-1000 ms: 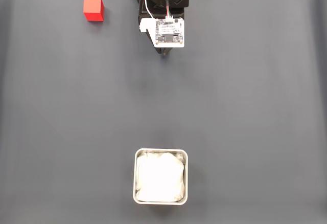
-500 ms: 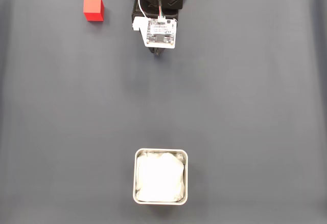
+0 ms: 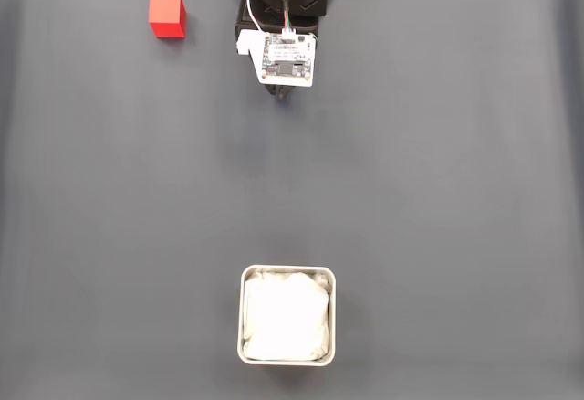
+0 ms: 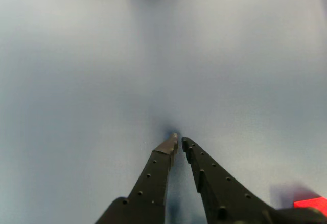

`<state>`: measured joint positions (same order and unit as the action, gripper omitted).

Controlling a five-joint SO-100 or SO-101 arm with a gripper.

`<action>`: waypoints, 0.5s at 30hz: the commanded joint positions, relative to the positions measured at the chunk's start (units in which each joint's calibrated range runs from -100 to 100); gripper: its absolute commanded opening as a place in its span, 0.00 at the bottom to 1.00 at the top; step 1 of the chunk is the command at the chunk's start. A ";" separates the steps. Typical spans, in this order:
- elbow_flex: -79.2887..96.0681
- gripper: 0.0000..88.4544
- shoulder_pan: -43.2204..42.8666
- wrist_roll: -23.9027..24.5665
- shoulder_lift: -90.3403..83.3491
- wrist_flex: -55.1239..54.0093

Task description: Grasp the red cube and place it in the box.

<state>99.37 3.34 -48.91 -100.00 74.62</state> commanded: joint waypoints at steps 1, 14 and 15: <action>0.54 0.00 -0.36 -0.34 0.09 1.28; -30.85 0.00 -3.34 0.20 22.53 -17.08; -34.22 0.00 -3.55 0.34 24.78 -17.08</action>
<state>76.40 0.89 -48.86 -82.20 59.43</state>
